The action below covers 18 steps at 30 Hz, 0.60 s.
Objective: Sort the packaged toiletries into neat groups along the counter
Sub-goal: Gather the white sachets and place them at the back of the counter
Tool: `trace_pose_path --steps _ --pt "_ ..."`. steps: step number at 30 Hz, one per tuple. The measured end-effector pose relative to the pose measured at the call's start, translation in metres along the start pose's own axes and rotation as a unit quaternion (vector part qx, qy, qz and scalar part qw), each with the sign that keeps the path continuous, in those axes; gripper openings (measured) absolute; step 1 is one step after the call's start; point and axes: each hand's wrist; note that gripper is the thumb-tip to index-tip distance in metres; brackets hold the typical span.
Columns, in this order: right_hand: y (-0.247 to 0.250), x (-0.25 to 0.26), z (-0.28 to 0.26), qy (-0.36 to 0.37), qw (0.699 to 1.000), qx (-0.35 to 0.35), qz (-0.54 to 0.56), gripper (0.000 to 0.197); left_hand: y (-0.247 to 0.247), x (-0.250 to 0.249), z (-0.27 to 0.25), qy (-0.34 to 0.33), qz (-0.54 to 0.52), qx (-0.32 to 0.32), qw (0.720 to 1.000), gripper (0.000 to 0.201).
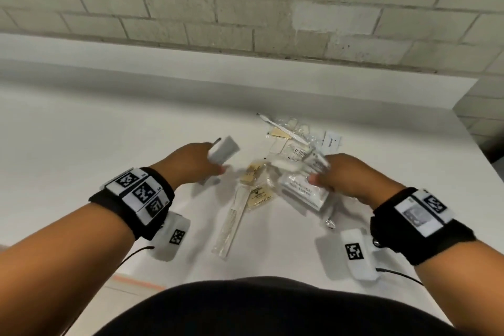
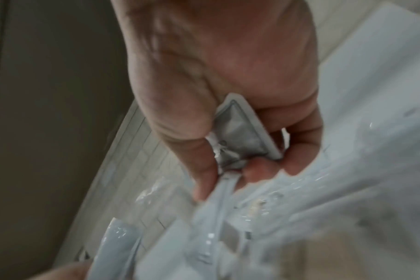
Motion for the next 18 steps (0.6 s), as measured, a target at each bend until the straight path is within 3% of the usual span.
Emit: trace_pose_path --steps 1,3,6,8,13,18 --pt "0.002 0.004 -0.001 -0.017 0.992 -0.013 0.127 0.016 0.001 -0.011 -0.004 -0.003 -0.103 0.0 0.995 0.026" --pt "-0.002 0.015 0.002 -0.026 0.955 -0.028 0.294 0.019 -0.001 -0.037 -0.011 -0.013 -0.307 0.062 0.95 0.03" --pt "-0.016 0.035 0.002 -0.032 0.924 -0.029 0.381 0.01 -0.012 -0.065 -0.017 0.002 -0.483 0.124 0.867 0.024" --pt "-0.022 0.041 0.002 -0.051 0.908 -0.031 0.414 0.012 -0.016 -0.072 -0.015 0.002 -0.53 0.118 0.84 0.028" --pt "-0.025 0.035 -0.001 -0.055 0.864 -0.016 0.5 0.027 -0.025 -0.067 -0.008 -0.006 -0.506 0.056 0.861 0.044" --pt "-0.003 0.026 -0.003 -0.075 0.838 -0.027 0.54 0.028 -0.026 -0.059 -0.002 0.007 -0.512 0.035 0.858 0.03"
Point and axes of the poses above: each hand's wrist, its own z-axis towards the middle knuckle, its own y-axis out of the back of the hand, x = y × z, and after that the axes turned 9 degrees about -x, right-handed
